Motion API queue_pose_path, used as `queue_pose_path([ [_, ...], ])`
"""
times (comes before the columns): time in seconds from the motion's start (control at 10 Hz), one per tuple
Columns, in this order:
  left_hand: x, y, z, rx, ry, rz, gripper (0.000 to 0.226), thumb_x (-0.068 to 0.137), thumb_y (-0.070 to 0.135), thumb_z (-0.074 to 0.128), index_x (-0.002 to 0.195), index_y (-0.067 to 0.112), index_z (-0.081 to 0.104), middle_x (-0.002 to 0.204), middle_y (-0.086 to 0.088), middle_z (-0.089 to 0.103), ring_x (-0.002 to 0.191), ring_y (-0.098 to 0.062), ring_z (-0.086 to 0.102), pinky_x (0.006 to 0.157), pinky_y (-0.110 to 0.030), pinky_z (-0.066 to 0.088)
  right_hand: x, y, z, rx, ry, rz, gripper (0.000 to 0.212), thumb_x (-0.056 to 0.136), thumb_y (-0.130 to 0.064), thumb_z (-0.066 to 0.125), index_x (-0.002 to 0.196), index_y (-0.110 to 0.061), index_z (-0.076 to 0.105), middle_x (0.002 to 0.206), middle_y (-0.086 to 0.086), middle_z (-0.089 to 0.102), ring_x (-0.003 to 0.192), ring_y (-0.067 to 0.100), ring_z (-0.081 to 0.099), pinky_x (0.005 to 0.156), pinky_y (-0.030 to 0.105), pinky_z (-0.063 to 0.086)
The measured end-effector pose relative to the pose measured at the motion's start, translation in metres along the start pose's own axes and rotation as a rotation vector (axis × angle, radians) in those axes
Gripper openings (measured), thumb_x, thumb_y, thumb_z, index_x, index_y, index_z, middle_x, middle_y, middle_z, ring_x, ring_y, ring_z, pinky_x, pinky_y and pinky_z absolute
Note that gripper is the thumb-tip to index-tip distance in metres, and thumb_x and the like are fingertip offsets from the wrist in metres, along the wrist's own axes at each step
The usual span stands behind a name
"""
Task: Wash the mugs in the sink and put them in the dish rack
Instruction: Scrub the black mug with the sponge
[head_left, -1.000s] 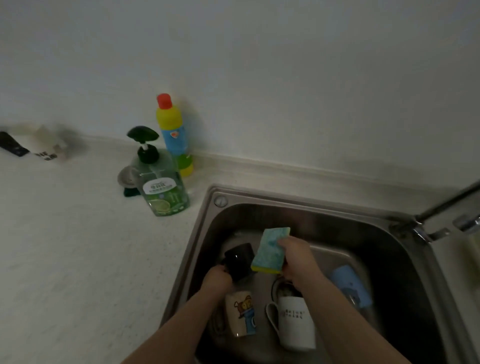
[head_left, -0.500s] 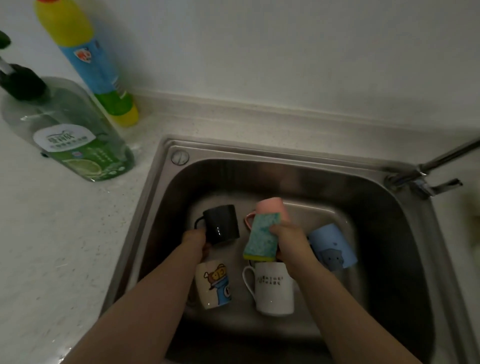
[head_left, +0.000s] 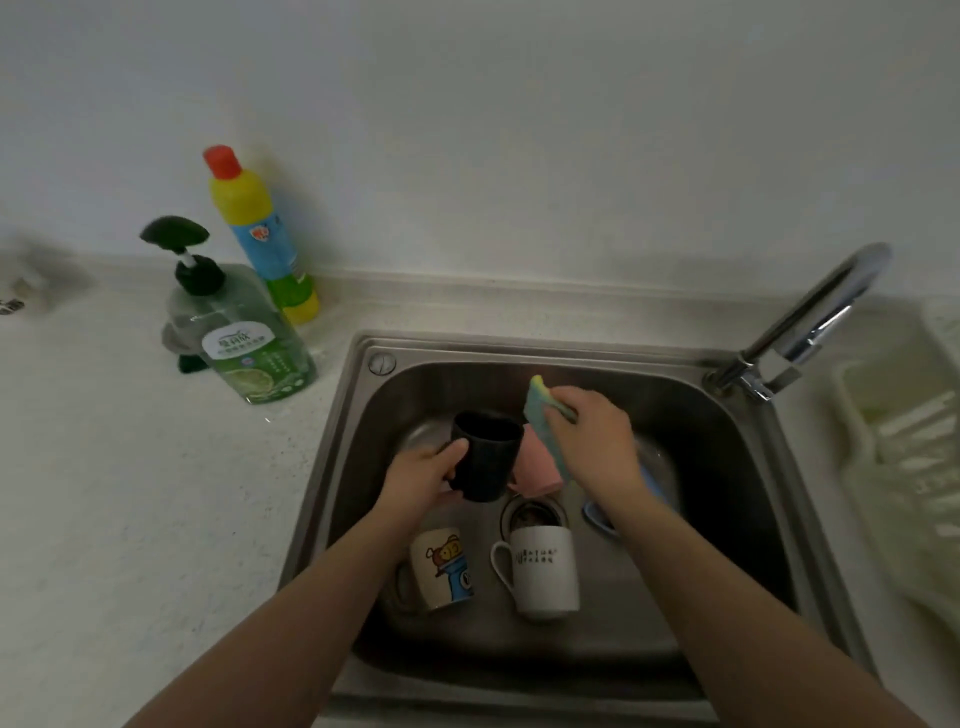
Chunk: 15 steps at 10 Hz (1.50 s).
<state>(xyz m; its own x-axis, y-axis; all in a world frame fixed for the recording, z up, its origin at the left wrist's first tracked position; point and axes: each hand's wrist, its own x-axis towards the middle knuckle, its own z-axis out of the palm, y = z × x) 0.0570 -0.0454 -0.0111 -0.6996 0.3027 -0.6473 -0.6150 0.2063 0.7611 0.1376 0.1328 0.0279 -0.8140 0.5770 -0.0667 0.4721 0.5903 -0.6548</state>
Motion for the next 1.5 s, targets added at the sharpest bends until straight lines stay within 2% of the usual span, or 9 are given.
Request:
queue_pose_path([
  [0.2,-0.048,0.03,0.005,0.14,-0.185,0.228,0.021,0.093,0.015,0.064,0.107,-0.001,0.067,0.108,-0.007,0.066,0.096,-0.019,0.066,0.064,-0.023,0.057,-0.055,-0.023,-0.023,-0.248,-0.22,-0.346,0.048,0.091,-0.019,0.047,0.137,-0.032,0.05,0.125,-0.002,0.059,0.102,0.015,0.036,0.086,0.027,0.033],
  [0.5,-0.083,0.034,0.003,0.264,-0.248,0.382,0.014,0.076,0.023,0.08,0.07,0.011,0.075,0.125,-0.002,0.065,0.115,-0.012,0.06,0.099,-0.051,0.05,-0.087,-0.016,-0.049,-1.047,-0.264,-0.642,0.044,0.092,-0.022,0.052,0.136,-0.023,0.052,0.146,-0.002,0.045,0.139,0.024,0.029,0.112,0.041,0.023],
  [0.7,-0.101,0.023,0.003,0.343,-0.199,0.43,0.01,0.083,0.014,0.075,0.082,0.005,0.073,0.133,0.006,0.059,0.108,-0.011,0.06,0.097,-0.035,0.051,-0.106,-0.079,-0.028,0.574,-0.246,0.385,0.035,0.097,-0.006,0.046,0.129,-0.01,0.058,0.112,0.008,0.061,0.093,0.022,0.061,0.077,0.035,0.054],
  [0.8,-0.099,0.026,-0.005,0.293,-0.232,0.468,0.02,0.085,0.009,0.072,0.066,0.008,0.067,0.138,0.001,0.057,0.113,-0.011,0.059,0.102,-0.043,0.049,-0.118,-0.075,-0.026,0.491,-0.285,0.188,0.057,0.091,-0.002,0.049,0.144,-0.023,0.043,0.13,0.01,0.055,0.119,0.027,0.054,0.1,0.039,0.045],
  [0.9,-0.094,0.034,-0.014,0.365,-0.31,0.494,0.025,0.086,0.005,0.07,0.062,0.008,0.062,0.136,-0.002,0.059,0.113,-0.008,0.056,0.1,-0.035,0.048,-0.131,-0.039,-0.035,-0.851,-0.399,-0.472,0.062,0.094,-0.01,0.048,0.151,-0.02,0.026,0.155,0.006,0.032,0.146,0.024,0.02,0.119,0.047,0.011],
  [1.0,-0.094,0.029,-0.009,0.424,-0.365,0.446,0.019,0.087,0.008,0.069,0.069,0.009,0.068,0.14,-0.002,0.056,0.116,-0.011,0.055,0.105,-0.042,0.047,-0.118,-0.014,-0.053,-1.346,-0.338,-0.686,0.058,0.099,-0.022,0.04,0.153,-0.015,0.02,0.162,0.006,0.009,0.149,0.025,-0.005,0.117,0.054,-0.009],
  [1.3,-0.097,0.003,0.05,0.368,-0.217,0.434,0.014,0.092,0.003,0.063,0.095,-0.01,0.066,0.136,-0.002,0.057,0.085,0.007,0.058,0.066,-0.007,0.048,-0.111,-0.032,-0.047,0.651,-0.175,0.393,0.034,0.095,-0.004,0.048,0.127,-0.002,0.057,0.113,0.012,0.062,0.1,0.025,0.06,0.089,0.04,0.051],
  [1.4,-0.098,0.0,0.071,0.359,-0.21,0.445,0.018,0.092,0.0,0.061,0.074,-0.003,0.059,0.14,0.0,0.053,0.082,0.01,0.062,0.062,-0.009,0.051,-0.098,-0.012,-0.062,0.741,-0.209,0.349,0.034,0.094,-0.005,0.045,0.127,-0.007,0.055,0.118,0.018,0.061,0.102,0.031,0.06,0.08,0.039,0.053],
  [1.5,-0.099,0.005,0.081,0.376,-0.195,0.422,0.022,0.089,-0.001,0.063,0.069,-0.001,0.056,0.137,0.001,0.056,0.103,-0.003,0.062,0.072,-0.006,0.05,-0.09,0.057,-0.065,-0.448,-0.433,-0.538,0.041,0.091,-0.013,0.053,0.13,-0.021,0.056,0.13,0.009,0.059,0.122,0.029,0.054,0.107,0.046,0.039],
])
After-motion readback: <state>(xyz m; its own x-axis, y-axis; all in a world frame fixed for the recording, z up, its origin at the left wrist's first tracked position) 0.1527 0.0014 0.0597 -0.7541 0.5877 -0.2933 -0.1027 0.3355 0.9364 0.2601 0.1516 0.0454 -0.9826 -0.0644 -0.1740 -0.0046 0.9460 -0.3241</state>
